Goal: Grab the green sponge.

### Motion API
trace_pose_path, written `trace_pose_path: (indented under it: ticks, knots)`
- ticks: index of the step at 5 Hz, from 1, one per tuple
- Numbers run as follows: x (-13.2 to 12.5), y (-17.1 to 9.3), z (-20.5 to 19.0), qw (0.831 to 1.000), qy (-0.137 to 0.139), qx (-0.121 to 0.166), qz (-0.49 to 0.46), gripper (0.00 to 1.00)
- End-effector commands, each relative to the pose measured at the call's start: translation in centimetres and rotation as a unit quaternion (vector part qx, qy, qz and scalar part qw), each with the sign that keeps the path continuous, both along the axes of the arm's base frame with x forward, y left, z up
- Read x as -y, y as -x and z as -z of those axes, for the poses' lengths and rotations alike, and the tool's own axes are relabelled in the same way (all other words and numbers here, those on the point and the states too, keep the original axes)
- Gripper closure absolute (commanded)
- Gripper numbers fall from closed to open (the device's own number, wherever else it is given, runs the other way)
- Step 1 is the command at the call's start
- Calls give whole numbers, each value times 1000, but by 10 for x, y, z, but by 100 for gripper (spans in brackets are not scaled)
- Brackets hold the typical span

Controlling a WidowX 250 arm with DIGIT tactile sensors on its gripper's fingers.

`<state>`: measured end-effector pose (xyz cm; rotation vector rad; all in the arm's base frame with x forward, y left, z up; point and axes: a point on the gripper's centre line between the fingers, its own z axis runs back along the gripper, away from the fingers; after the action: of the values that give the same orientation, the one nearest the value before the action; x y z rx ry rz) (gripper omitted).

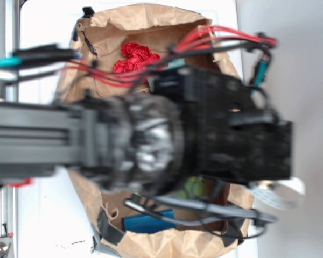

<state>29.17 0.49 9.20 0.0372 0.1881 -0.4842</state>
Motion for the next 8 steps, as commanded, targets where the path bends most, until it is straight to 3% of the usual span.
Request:
trace_pose_path:
  ticks: [1,2,3,4,8]
  knots:
    - [-9,-32,-13,997,33,19,-62,0]
    - [-2,3,-12,994,60,56,-68,0]
    - [-4,13,-16,984,95,127,-82,0]
    - [-8,28,-20,974,118,174,-86,0]
    - [-13,5,-16,974,104,167,-114,0]
